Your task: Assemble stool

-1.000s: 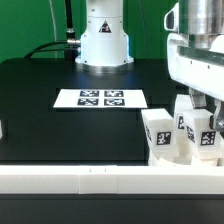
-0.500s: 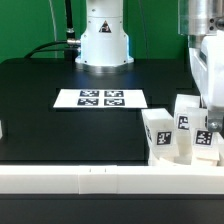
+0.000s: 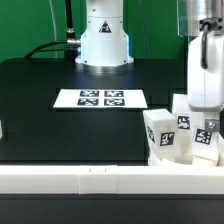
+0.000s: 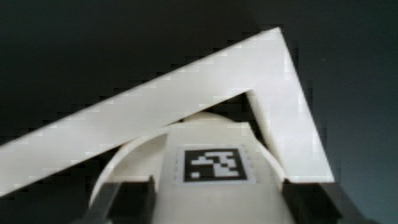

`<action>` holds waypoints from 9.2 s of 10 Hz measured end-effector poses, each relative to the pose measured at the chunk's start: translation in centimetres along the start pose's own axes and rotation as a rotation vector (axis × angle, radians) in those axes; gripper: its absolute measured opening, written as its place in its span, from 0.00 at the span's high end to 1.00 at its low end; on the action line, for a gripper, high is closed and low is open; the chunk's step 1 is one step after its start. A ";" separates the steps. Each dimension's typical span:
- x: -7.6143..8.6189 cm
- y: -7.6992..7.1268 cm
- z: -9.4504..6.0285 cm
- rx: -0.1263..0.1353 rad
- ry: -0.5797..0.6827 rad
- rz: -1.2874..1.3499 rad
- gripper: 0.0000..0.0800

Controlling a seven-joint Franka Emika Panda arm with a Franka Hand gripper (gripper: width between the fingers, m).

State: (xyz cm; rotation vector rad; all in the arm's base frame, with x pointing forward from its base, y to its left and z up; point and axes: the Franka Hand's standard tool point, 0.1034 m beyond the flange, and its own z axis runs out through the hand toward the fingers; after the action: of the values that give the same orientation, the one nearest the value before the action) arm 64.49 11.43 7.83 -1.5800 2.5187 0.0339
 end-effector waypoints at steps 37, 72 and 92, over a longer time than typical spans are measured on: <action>0.8 -1.0 -2.4 -0.071 0.105 -2.383 0.19; 3.0 -0.7 0.2 -0.036 0.078 -1.414 0.57; 2.9 -2.0 0.5 0.104 -0.076 0.139 0.22</action>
Offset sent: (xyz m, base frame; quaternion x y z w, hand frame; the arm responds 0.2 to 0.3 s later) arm -0.0086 -0.0098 -0.0034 -0.0078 -0.0011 0.1124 0.9936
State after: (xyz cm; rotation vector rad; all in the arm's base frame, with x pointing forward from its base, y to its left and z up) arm 65.08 8.01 6.99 -1.3377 2.5236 -0.0193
